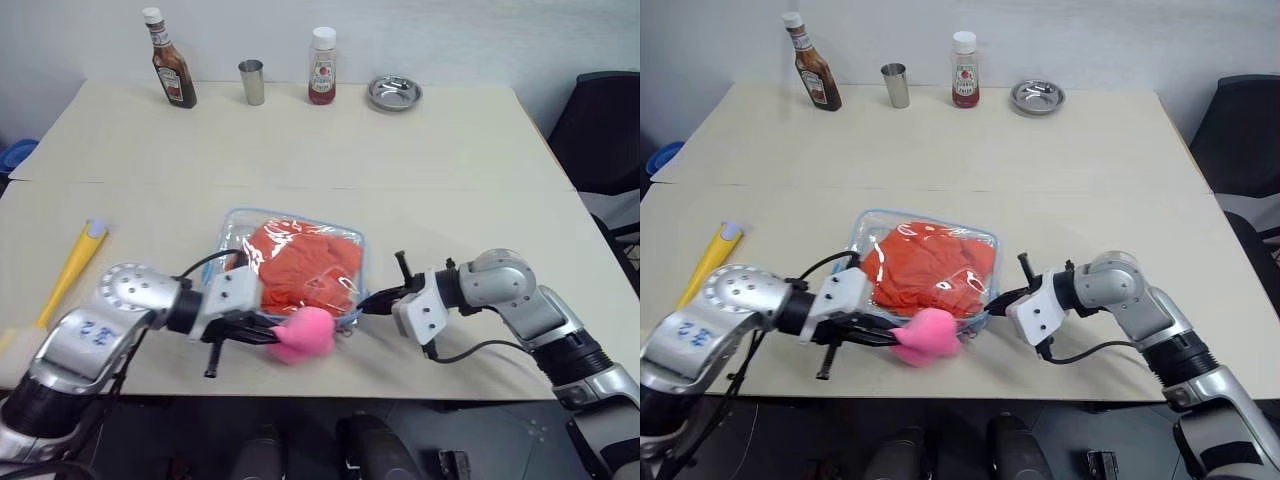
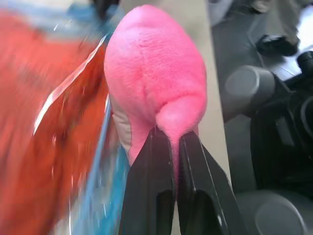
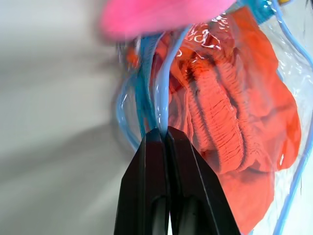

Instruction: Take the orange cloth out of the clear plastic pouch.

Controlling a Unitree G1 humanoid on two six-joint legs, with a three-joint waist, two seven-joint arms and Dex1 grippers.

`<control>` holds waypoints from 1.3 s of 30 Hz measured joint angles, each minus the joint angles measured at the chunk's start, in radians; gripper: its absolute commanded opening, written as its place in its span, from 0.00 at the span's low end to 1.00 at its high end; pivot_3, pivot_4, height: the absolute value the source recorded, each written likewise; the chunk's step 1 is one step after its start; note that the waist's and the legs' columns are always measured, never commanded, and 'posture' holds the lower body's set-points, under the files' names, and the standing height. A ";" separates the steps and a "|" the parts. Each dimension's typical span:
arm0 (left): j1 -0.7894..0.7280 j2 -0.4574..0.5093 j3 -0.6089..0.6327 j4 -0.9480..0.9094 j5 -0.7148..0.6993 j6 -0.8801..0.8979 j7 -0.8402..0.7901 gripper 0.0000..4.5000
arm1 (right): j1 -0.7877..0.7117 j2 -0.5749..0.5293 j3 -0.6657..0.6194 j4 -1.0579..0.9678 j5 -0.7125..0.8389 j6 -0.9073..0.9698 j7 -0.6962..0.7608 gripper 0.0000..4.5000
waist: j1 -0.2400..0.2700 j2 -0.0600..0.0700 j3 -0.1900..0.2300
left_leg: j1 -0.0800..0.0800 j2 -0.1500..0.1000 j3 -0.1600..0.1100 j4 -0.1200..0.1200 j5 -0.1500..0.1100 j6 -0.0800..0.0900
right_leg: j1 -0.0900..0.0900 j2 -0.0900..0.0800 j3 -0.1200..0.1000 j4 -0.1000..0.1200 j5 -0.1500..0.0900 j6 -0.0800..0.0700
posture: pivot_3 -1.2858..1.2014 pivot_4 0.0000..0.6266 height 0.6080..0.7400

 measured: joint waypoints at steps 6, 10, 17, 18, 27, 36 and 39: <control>0.243 0.036 0.314 0.004 -0.053 0.056 0.032 0.00 | -0.010 -0.041 -0.013 0.075 -0.002 -0.090 -0.005 0.00 | 0.001 0.000 0.000 | 0.000 0.000 0.000 0.000 0.000 0.000 | 0.000 -0.001 -0.001 -0.001 0.000 0.000 | 0.52 0.24 1.00; 0.285 0.041 0.458 0.052 -0.080 0.081 0.048 0.00 | -0.010 -0.058 -0.013 0.100 0.014 -0.153 0.001 0.00 | 0.006 0.000 0.000 | 0.000 -0.001 0.000 0.000 0.000 0.001 | 0.001 -0.001 -0.001 -0.001 0.000 0.000 | 0.52 0.24 1.00; 0.296 0.077 0.565 0.195 -0.083 0.083 0.052 0.00 | 0.001 -0.103 -0.013 0.132 0.049 -0.232 0.026 0.00 | 0.003 0.000 0.000 | 0.000 -0.001 0.000 -0.001 -0.001 0.001 | 0.000 -0.001 -0.001 -0.001 0.000 0.000 | 0.52 0.24 1.00; 0.300 0.077 0.561 0.199 -0.081 0.077 0.053 0.00 | 0.001 -0.103 -0.013 0.142 0.048 -0.241 0.027 0.00 | 0.002 0.000 0.000 | 0.000 -0.001 0.000 -0.001 -0.001 0.001 | 0.000 -0.001 -0.001 -0.001 0.000 0.000 | 0.52 0.24 1.00; 0.257 0.072 0.511 0.265 -0.083 0.045 0.087 0.00 | -0.002 -0.110 -0.013 0.178 0.062 -0.254 0.029 0.05 | 0.000 0.000 0.000 | 0.000 0.000 0.000 -0.001 -0.001 0.001 | 0.000 -0.001 -0.001 0.000 0.000 0.000 | 0.52 0.24 1.00; 0.250 0.011 0.430 0.270 -0.093 0.063 0.145 0.46 | 0.085 -0.151 -0.050 0.033 0.164 -0.045 0.048 0.64 | -0.003 0.000 0.000 | 0.000 0.000 0.000 -0.002 -0.001 0.001 | 0.000 -0.001 -0.001 0.000 0.000 0.000 | 0.52 0.24 1.00; 0.321 0.068 0.494 0.278 -0.071 0.048 0.122 0.54 | 0.166 -0.205 -0.111 -0.085 0.249 0.112 0.044 0.86 | -0.004 0.000 0.000 | 0.000 0.001 -0.001 -0.002 -0.001 0.001 | 0.000 -0.001 -0.002 -0.001 0.000 0.000 | 0.52 0.24 1.00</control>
